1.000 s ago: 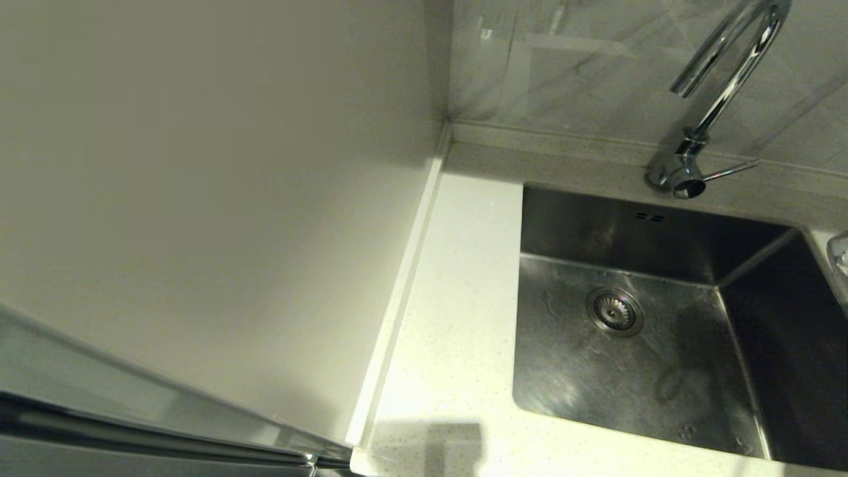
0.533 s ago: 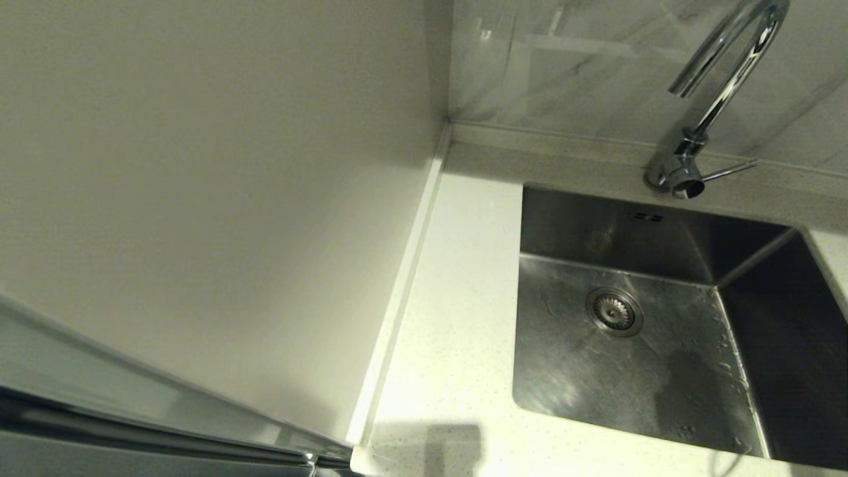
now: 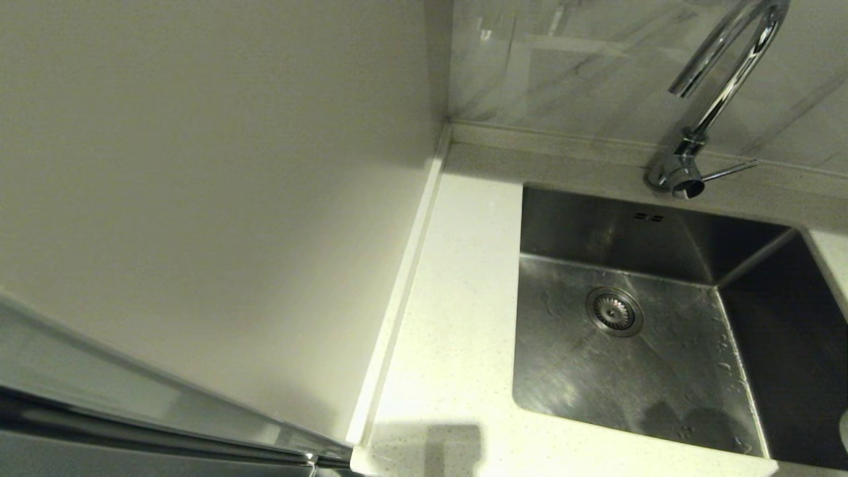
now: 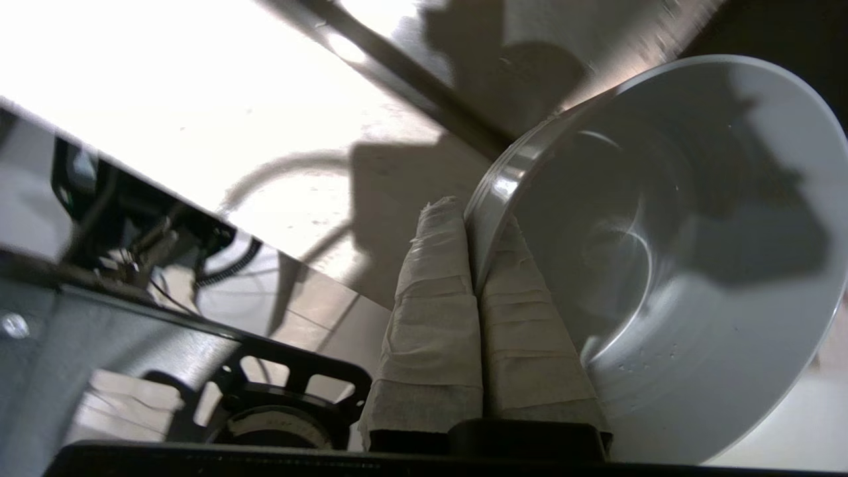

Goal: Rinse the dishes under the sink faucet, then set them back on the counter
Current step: Put a bowl into the sink

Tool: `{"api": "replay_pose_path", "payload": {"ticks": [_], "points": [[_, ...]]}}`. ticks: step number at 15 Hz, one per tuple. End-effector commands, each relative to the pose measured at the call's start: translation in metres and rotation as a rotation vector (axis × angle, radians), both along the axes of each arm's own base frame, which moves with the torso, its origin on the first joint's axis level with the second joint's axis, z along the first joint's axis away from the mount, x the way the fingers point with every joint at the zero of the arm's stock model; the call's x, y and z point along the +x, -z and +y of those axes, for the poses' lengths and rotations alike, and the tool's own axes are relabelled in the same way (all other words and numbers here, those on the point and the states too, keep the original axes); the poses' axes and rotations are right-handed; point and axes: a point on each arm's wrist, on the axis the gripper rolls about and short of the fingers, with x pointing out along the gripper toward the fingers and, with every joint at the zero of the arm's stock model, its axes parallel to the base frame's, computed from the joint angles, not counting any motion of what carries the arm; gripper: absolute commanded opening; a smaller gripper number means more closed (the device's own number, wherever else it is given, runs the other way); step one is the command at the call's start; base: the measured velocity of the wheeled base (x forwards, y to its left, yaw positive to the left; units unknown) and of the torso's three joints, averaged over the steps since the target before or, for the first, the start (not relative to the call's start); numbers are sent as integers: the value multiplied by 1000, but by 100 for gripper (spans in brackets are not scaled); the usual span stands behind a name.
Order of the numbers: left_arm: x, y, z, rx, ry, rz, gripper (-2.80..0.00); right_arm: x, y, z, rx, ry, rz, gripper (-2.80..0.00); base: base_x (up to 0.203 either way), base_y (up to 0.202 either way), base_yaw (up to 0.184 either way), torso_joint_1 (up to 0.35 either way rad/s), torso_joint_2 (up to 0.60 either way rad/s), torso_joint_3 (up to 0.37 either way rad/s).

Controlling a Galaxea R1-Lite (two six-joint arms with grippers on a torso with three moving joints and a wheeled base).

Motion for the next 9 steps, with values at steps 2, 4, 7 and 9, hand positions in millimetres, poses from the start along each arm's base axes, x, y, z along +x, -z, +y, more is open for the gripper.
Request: {"api": "replay_pose_path", "payload": {"ticks": [2,4,7,9], "points": [[0,0,0,1,-1,-4,-280,13,23,12,26,-209,63,-280,0,0,0,0,0,0],[0,0,0,-1,0,-4,-280,39,40,17,83,-313,136,-280,0,0,0,0,0,0],[0,0,0,-1,-1,-4,-280,82,54,23,107,-404,140,-280,0,0,0,0,0,0],[0,0,0,-1,0,-4,-280,110,51,28,91,-444,101,-280,0,0,0,0,0,0]]}}
